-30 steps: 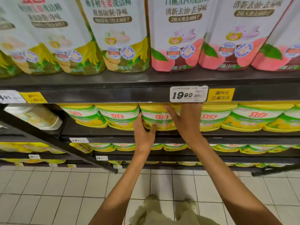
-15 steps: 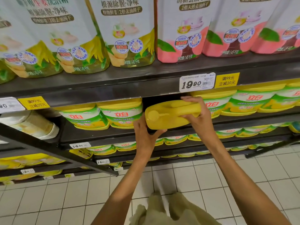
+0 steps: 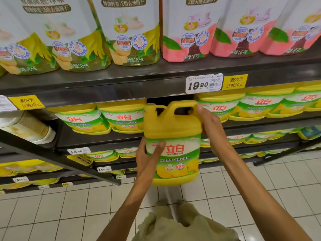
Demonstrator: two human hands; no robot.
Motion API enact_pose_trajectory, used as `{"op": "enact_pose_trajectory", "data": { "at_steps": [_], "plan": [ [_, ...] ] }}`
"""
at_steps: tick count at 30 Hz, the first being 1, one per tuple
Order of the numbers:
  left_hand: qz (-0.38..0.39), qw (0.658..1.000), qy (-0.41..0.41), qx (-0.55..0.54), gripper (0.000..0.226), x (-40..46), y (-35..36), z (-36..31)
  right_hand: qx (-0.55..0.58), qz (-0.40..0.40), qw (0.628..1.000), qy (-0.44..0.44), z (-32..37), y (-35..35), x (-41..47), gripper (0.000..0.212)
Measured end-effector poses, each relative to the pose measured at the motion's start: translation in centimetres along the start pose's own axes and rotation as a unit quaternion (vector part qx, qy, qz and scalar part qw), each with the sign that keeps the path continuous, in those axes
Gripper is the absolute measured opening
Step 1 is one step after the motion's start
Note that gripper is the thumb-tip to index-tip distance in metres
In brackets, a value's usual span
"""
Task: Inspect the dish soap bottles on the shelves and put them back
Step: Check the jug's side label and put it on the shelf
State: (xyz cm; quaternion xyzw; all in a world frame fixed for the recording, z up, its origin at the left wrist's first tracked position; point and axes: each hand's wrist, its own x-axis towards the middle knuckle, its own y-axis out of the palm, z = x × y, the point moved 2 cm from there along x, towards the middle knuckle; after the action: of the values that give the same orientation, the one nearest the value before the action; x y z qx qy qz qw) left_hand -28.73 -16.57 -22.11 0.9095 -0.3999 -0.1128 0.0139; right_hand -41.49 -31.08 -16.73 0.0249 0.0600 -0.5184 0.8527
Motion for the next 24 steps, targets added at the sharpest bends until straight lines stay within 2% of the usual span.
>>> {"op": "enact_pose_trajectory", "data": {
  "at_steps": [3, 5, 6, 8, 11, 13, 16, 18, 20, 24],
  "plan": [
    [-0.016, 0.996, -0.082, -0.026, 0.065, -0.4, 0.8, -1.2, 0.006, 0.062, 0.997, 0.049, -1.5, -0.1, 0.0, 0.063],
    [0.006, 0.989, -0.145, -0.016, 0.079, -0.6, 1.3, -2.5, 0.092, 0.101, 0.984, 0.117, -2.9, 0.1, -0.3, 0.069],
    [0.028, 0.984, -0.176, -0.006, 0.082, -0.7, 1.4, -3.1, 0.147, 0.118, 0.972, 0.141, -3.4, 0.2, -0.6, 0.063],
    [0.075, 0.975, -0.210, 0.019, 0.073, -0.8, 1.3, -4.4, 0.241, 0.119, 0.946, 0.182, -3.9, 0.1, -1.1, 0.049],
    [0.105, 0.973, -0.193, 0.069, 0.052, -1.2, 0.8, -5.7, 0.310, 0.079, 0.916, 0.243, -4.5, -0.2, -1.5, 0.047],
    [0.125, 0.972, -0.193, 0.051, 0.045, -2.0, 0.9, -6.0, 0.303, 0.066, 0.909, 0.278, -4.8, -0.4, -1.6, 0.046],
    [0.160, 0.952, -0.249, -0.072, 0.046, -3.0, 1.4, -6.1, 0.279, 0.055, 0.905, 0.317, -5.1, -0.6, -1.4, 0.047],
    [0.182, 0.938, -0.274, -0.109, 0.034, -3.4, 1.4, -6.1, 0.258, 0.058, 0.908, 0.326, -5.1, -0.8, -1.5, 0.050],
    [0.176, 0.934, -0.285, -0.126, 0.027, -3.5, 1.2, -5.8, 0.233, 0.072, 0.911, 0.331, -5.0, -1.0, -1.6, 0.052],
    [0.146, 0.926, -0.301, -0.177, 0.037, -3.9, 0.6, -4.6, 0.187, 0.102, 0.922, 0.322, -3.7, -1.6, -2.0, 0.042]
  ]
}}
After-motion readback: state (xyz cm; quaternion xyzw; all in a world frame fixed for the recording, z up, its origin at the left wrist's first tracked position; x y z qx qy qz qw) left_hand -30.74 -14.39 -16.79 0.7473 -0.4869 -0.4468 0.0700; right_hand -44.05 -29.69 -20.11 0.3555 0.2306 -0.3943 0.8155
